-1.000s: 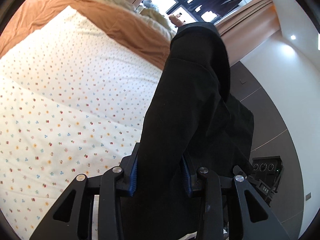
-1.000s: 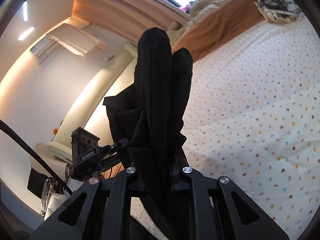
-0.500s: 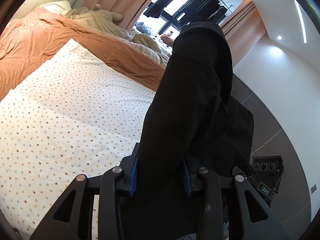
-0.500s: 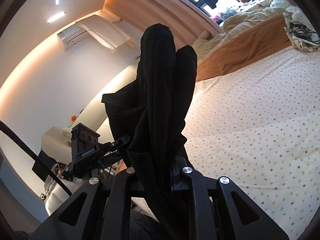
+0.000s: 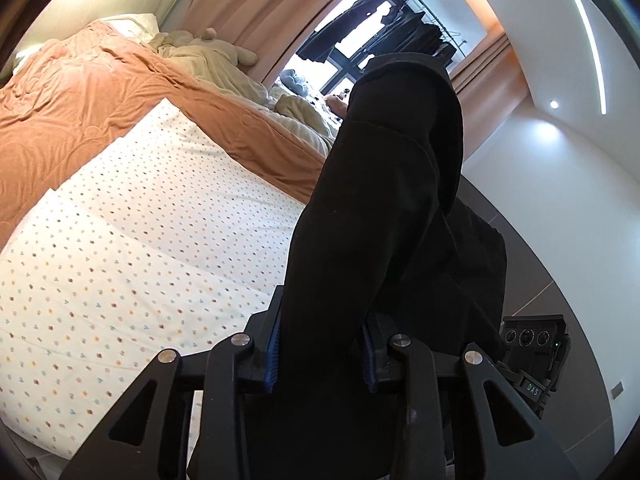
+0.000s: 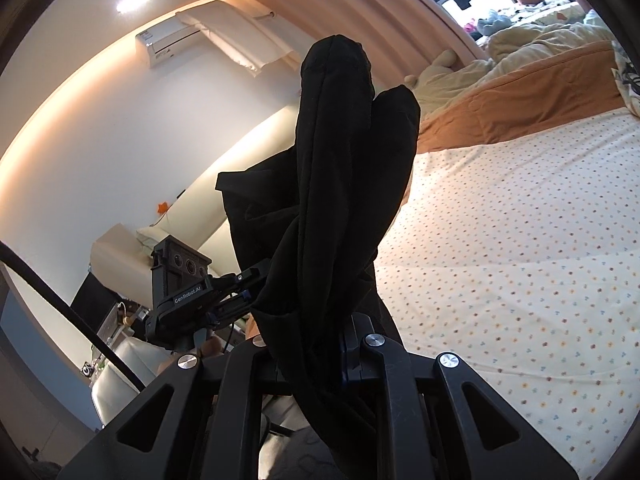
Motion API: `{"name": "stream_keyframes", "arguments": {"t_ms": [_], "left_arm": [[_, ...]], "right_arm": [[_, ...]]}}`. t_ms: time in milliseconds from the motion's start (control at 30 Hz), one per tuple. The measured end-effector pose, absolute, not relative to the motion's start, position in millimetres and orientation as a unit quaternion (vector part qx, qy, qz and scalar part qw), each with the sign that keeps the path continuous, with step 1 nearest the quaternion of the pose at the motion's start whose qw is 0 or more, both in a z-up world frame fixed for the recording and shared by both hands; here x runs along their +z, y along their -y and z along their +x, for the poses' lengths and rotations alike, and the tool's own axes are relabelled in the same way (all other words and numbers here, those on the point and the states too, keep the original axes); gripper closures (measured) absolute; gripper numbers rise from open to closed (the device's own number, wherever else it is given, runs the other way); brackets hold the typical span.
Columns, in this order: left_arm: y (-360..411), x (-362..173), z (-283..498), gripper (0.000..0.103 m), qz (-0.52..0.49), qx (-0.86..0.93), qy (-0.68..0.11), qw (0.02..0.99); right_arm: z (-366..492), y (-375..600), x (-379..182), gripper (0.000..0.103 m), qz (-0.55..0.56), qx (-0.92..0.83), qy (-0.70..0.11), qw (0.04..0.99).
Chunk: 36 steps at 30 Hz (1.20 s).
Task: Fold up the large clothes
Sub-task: 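Carry the held shirt bundle with both tools toward the orange blanket by the headboard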
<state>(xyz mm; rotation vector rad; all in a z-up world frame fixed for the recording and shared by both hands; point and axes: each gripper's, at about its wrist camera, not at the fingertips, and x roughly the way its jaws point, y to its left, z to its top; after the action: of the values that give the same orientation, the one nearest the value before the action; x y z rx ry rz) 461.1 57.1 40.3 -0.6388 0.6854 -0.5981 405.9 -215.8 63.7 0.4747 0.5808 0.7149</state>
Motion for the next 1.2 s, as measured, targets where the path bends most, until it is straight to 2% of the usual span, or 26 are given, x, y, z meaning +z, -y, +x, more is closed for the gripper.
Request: {"name": "stream_keyframes", "arguments": {"t_ms": [567, 1200], "left_arm": [[-223.2, 33.6, 491.3, 0.071, -0.337, -0.251, -0.294, 0.859], [-395.6, 12.7, 472.0, 0.073, -0.350, -0.152, -0.278, 0.882]], "right_arm": [[502.1, 78.6, 68.9, 0.092, 0.192, 0.385, -0.295, 0.853], [595.4, -117.4, 30.7, 0.092, 0.153, 0.474, -0.343, 0.797]]}}
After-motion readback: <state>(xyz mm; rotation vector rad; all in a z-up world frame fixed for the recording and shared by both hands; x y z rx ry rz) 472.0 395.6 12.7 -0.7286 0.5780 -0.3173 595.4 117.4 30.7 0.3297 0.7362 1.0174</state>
